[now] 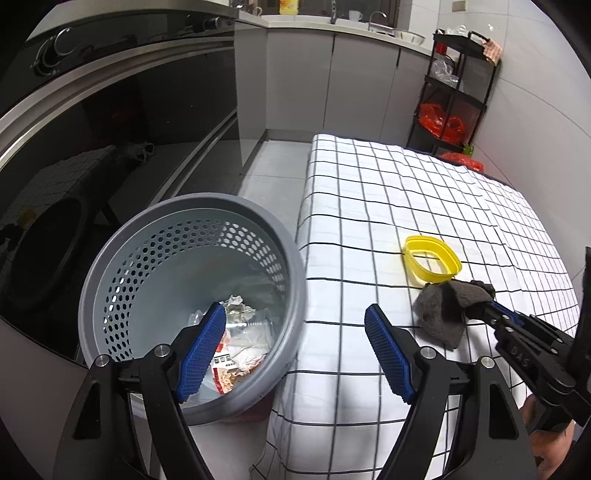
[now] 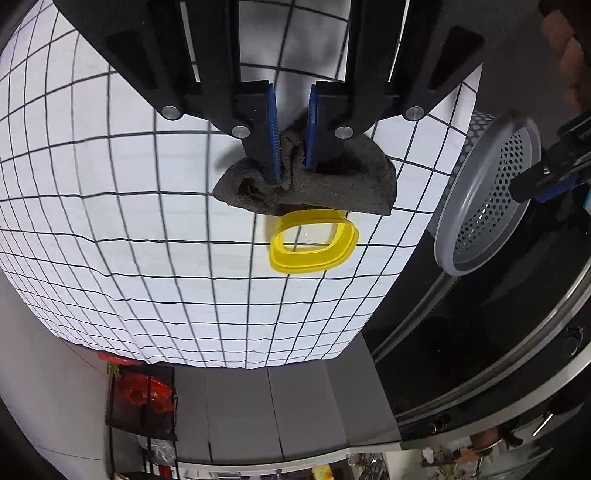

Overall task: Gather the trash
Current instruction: 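Grasp the gray cloth with the right tool, then grasp the yellow container with the left tool while right tool holds the cloth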

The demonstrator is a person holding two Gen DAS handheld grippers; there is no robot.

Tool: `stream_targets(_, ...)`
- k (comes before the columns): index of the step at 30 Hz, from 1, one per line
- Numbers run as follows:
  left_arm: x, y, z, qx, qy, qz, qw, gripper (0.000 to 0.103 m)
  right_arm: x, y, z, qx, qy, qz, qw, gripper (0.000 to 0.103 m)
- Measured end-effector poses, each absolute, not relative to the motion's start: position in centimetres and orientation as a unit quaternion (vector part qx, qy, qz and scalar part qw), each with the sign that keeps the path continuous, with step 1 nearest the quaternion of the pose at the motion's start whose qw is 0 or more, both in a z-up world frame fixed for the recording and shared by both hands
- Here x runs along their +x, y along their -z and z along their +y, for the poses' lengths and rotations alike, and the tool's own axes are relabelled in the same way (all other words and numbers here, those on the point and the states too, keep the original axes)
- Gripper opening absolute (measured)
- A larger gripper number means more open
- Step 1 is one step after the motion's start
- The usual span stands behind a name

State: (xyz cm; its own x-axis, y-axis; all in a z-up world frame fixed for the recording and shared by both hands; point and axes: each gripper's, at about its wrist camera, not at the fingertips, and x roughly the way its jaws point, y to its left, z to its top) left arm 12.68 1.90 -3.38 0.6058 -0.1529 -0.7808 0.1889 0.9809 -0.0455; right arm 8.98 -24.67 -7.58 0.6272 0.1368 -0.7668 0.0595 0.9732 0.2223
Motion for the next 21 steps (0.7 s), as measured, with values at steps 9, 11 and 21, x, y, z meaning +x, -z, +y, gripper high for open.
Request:
stream_targets(9, 12.5, 3.5, -1.3, 0.032, 0.128, 0.434, 0.891, 0.076, 6.1, 6.6, -28.3, 0.13, 0.015, 0.414, 0.901, 0.012)
stream_targets(11, 12.5, 3.7, -2.4, 0.034, 0.138, 0.434, 0.89, 0.076, 5.5, 6.5, -29.3, 0.135, 0.024, 0.41, 0.902, 0.012)
stream_targets(21, 12.7, 4.5, -5.9, 0.043, 0.172, 0.439, 0.881, 0.077, 3.2, 5.8, -32.9, 0.168, 0.054, 0.386, 0.906, 0.012)
